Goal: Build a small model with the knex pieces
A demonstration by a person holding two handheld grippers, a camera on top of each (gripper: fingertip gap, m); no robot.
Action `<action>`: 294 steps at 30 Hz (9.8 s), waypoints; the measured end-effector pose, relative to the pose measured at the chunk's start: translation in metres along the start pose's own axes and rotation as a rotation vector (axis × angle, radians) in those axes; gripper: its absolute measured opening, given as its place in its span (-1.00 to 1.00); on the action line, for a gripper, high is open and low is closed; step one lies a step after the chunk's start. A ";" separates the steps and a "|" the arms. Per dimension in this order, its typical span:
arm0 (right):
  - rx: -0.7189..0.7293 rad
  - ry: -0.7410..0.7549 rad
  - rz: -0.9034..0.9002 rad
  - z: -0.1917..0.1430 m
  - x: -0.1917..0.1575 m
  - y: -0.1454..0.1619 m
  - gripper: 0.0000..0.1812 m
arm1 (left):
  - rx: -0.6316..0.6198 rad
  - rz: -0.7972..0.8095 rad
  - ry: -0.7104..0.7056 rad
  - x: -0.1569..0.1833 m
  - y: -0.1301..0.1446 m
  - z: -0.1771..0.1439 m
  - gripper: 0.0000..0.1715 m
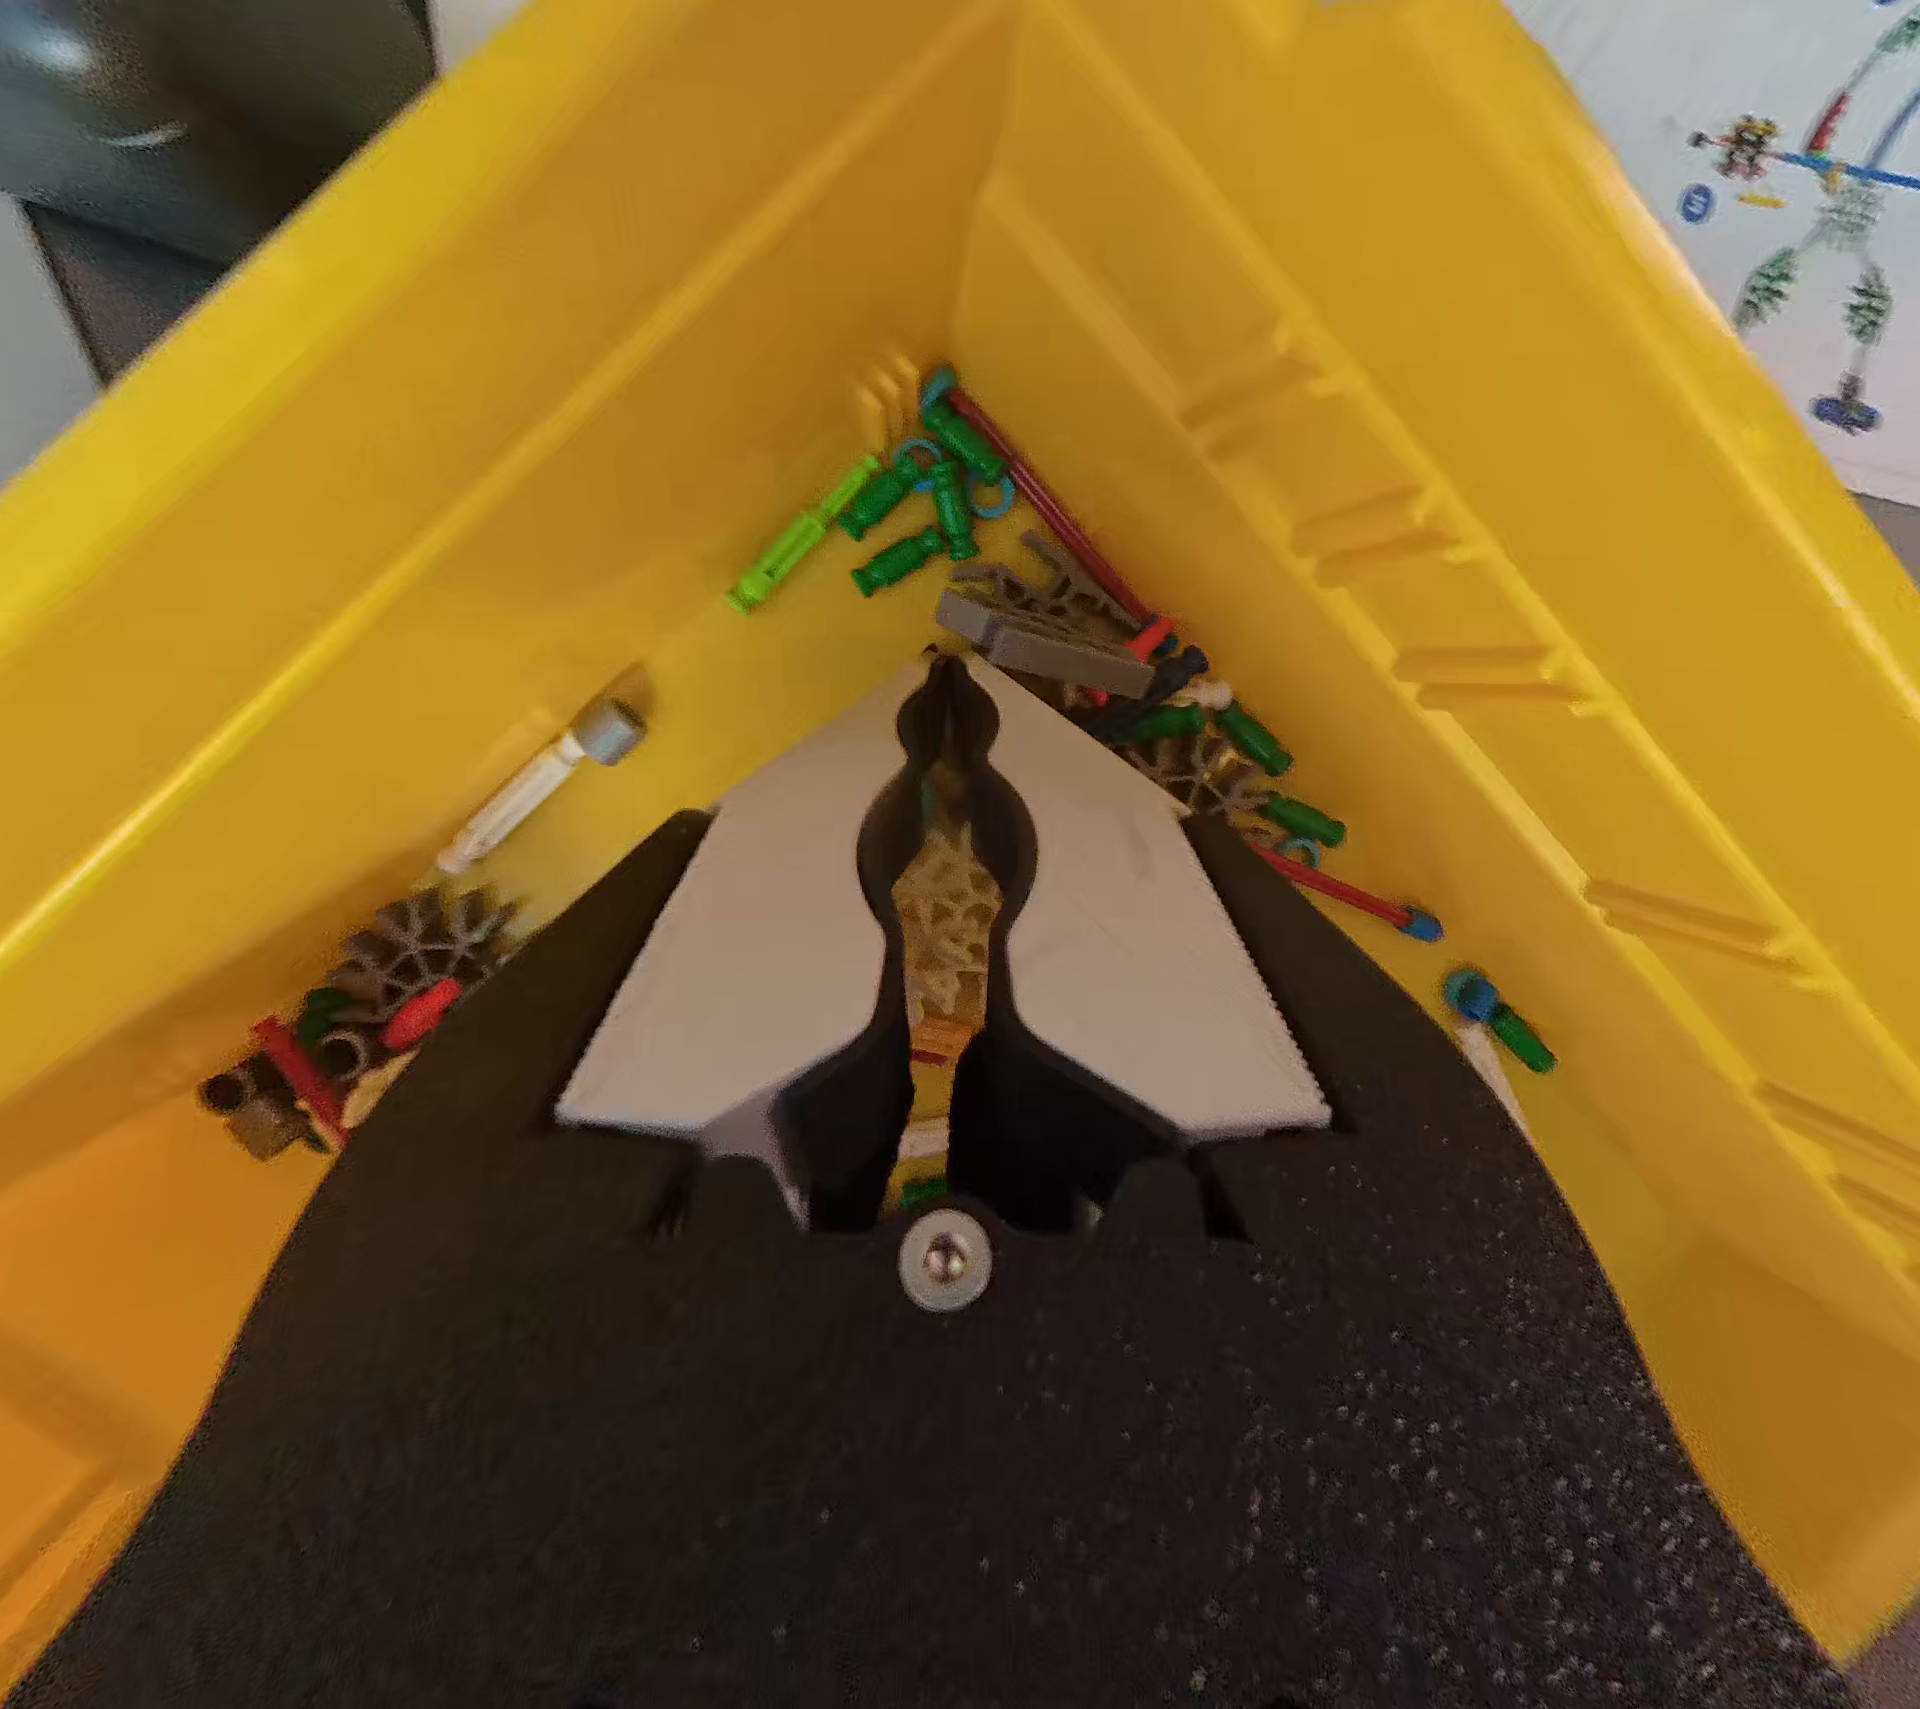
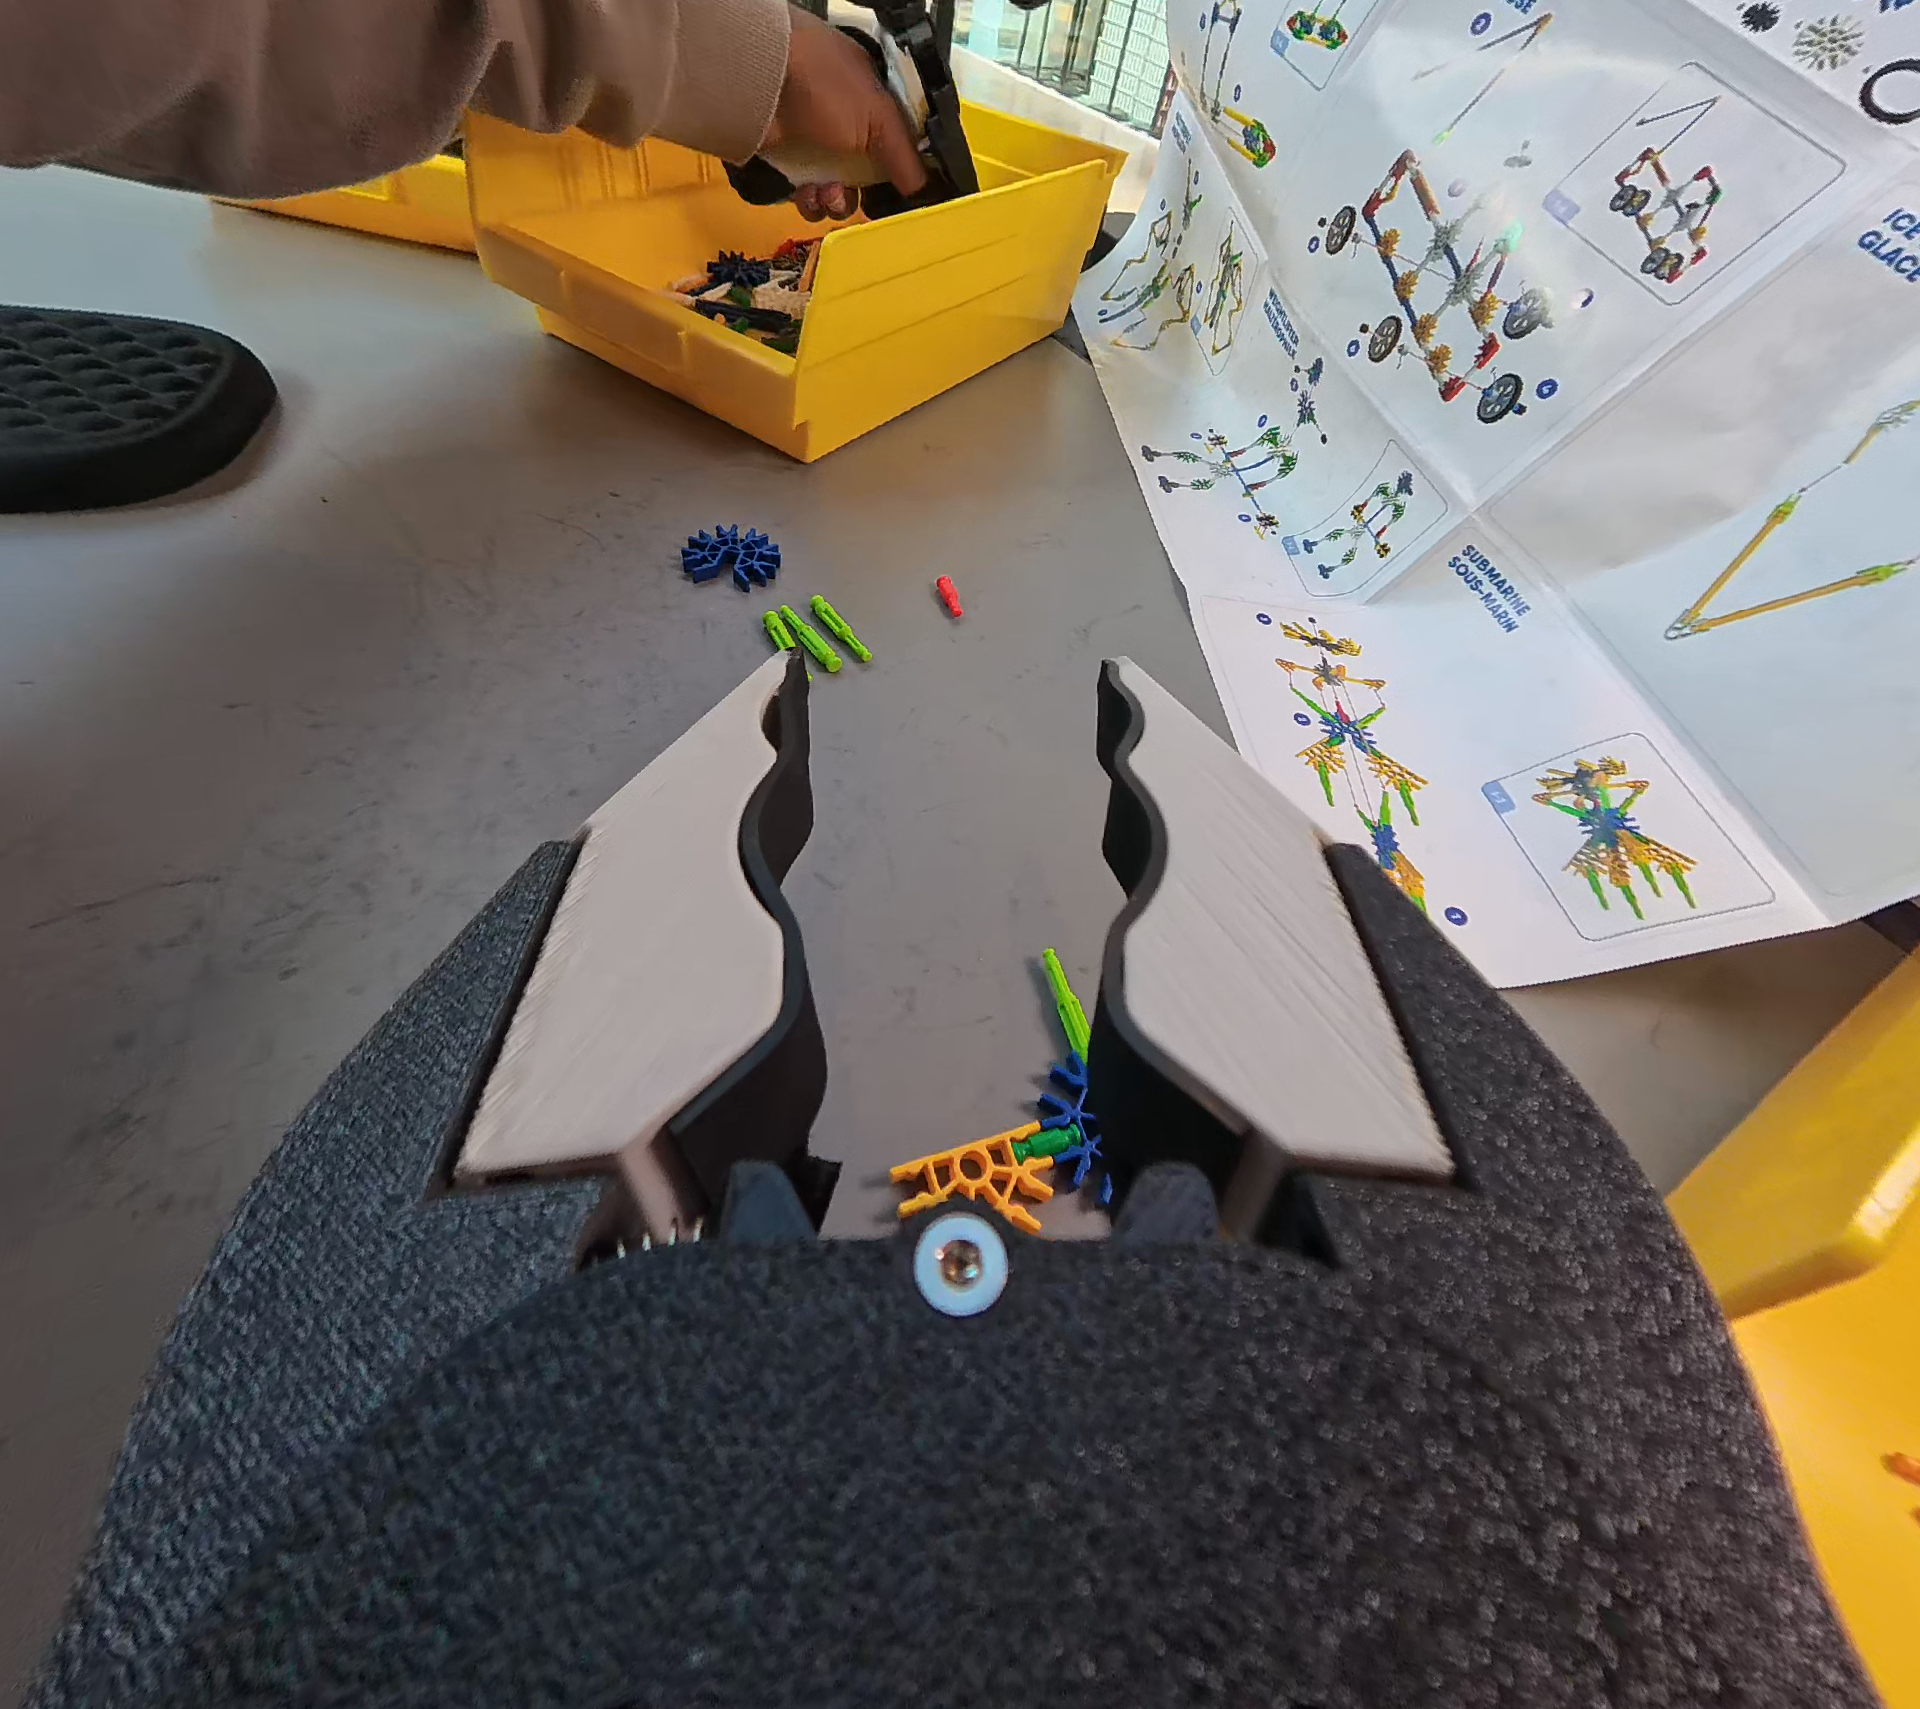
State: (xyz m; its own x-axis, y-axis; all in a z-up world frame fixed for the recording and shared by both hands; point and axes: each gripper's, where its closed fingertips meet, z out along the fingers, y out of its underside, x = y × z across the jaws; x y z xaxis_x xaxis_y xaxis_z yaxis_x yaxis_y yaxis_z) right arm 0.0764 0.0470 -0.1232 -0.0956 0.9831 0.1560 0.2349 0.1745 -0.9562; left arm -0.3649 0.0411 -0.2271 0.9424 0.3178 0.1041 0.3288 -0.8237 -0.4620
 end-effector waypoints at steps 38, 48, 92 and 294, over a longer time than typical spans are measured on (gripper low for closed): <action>-0.021 -0.001 0.020 0.002 0.003 0.007 -0.43 | -0.051 0.205 -0.026 -0.012 0.001 -0.001 -0.91; -0.009 -0.003 0.018 0.001 0.002 0.004 -0.43 | 0.170 0.354 -0.128 0.029 -0.044 -0.087 -0.94; -0.031 -0.042 -0.039 0.005 -0.014 0.004 -0.41 | 0.573 0.560 0.194 0.225 0.008 -0.189 -0.75; -0.318 -0.367 -0.080 0.089 -0.098 0.031 -0.40 | 0.430 0.547 0.355 0.243 0.162 -0.088 -0.56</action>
State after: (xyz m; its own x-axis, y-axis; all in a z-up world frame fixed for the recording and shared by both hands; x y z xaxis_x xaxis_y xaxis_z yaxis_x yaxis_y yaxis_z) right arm 0.0071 -0.0484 -0.1902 -0.4463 0.8918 0.0741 0.4913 0.3134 -0.8126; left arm -0.0771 -0.0568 -0.1992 0.9507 -0.3102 0.0050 -0.1728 -0.5428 -0.8219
